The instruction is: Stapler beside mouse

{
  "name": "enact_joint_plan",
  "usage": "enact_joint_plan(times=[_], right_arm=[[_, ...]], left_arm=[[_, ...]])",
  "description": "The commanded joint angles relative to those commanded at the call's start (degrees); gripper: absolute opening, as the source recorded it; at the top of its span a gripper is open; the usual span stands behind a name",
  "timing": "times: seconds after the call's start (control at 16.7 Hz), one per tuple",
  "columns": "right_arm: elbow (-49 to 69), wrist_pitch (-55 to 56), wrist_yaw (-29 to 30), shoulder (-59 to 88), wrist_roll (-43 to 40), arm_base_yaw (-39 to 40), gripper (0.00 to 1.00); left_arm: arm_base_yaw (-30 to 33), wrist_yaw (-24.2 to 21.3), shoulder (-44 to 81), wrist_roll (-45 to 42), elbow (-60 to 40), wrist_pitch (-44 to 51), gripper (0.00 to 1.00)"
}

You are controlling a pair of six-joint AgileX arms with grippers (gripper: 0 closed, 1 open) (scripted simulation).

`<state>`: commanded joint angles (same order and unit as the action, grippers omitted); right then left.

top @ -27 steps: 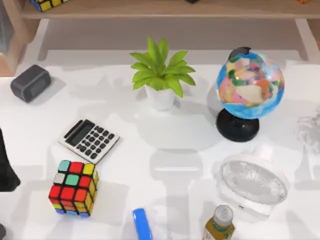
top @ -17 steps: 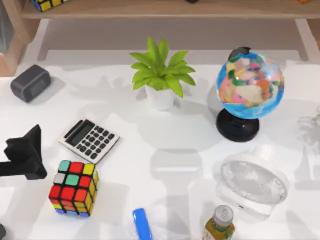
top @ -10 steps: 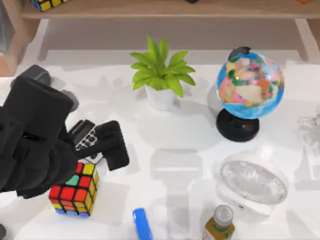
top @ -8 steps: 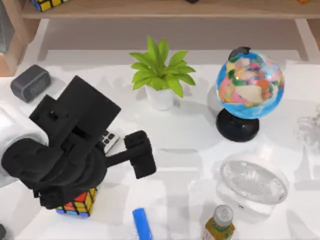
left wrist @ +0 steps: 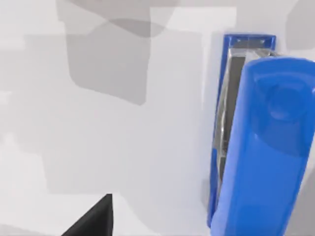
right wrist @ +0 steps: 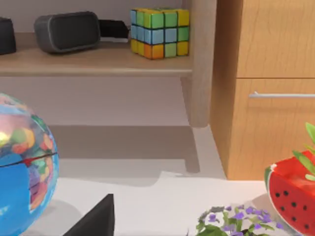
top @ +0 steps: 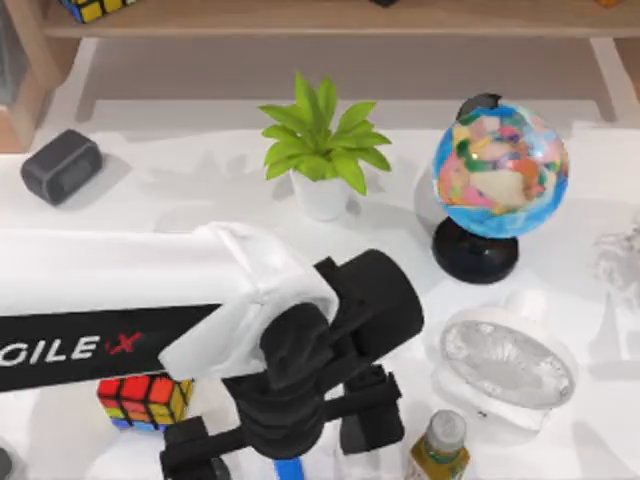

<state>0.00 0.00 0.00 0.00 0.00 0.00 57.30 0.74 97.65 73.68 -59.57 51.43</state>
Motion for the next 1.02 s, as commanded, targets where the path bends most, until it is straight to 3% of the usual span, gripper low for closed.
enact_joint_plan(times=[0.36, 0.66, 1.02], right_arm=[[0.00, 0.00, 0.00, 0.00, 0.00, 0.00, 1.00], [0.00, 0.00, 0.00, 0.00, 0.00, 0.00, 1.00], [0.00, 0.00, 0.00, 0.00, 0.00, 0.00, 1.00]], left_arm=[[-0.14, 0.04, 0.38, 0.09, 0.05, -0.08, 1.00], [-3.13, 0.02, 6.52, -2.94, 1.94, -8.12, 1.00], [-0.95, 0.00, 7.09, -0.88, 5.55, -12.47, 1.00]])
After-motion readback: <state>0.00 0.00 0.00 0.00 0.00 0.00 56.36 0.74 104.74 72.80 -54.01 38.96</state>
